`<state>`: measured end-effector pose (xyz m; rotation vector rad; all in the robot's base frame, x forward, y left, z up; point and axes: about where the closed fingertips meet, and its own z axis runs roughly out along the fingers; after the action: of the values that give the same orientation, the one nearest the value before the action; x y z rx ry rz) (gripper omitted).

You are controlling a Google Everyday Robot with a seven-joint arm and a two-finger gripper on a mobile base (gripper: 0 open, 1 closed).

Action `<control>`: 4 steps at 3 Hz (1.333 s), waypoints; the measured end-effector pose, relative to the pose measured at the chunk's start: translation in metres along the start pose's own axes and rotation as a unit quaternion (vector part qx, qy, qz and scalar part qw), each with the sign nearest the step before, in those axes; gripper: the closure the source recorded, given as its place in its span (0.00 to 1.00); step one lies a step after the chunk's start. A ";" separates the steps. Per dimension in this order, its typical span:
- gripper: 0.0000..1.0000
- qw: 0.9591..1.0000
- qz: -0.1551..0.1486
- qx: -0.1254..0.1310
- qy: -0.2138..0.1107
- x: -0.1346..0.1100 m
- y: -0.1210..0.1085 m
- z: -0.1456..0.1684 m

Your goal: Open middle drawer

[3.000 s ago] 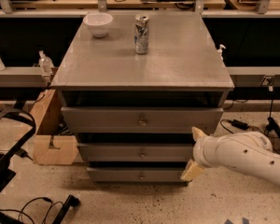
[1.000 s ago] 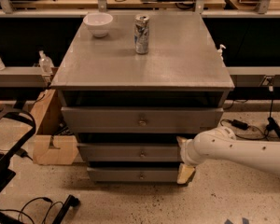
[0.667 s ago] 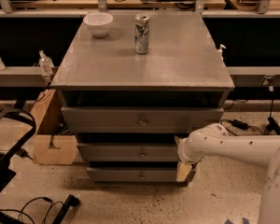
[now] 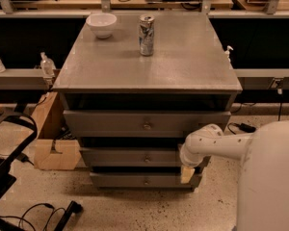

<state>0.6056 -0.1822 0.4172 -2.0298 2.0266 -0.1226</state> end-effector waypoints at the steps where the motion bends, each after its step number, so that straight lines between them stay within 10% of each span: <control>1: 0.39 1.000 -0.008 -0.022 0.007 -0.004 0.007 0.019; 3: 0.94 1.000 -0.008 -0.022 0.007 -0.004 0.005 0.013; 4: 1.00 1.000 -0.008 -0.022 0.007 -0.005 0.004 0.010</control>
Offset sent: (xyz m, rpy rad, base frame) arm -0.0452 0.0078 0.0029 -0.0373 0.0451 -0.0048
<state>0.6038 -0.1761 0.4066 -2.0772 2.0384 -0.0974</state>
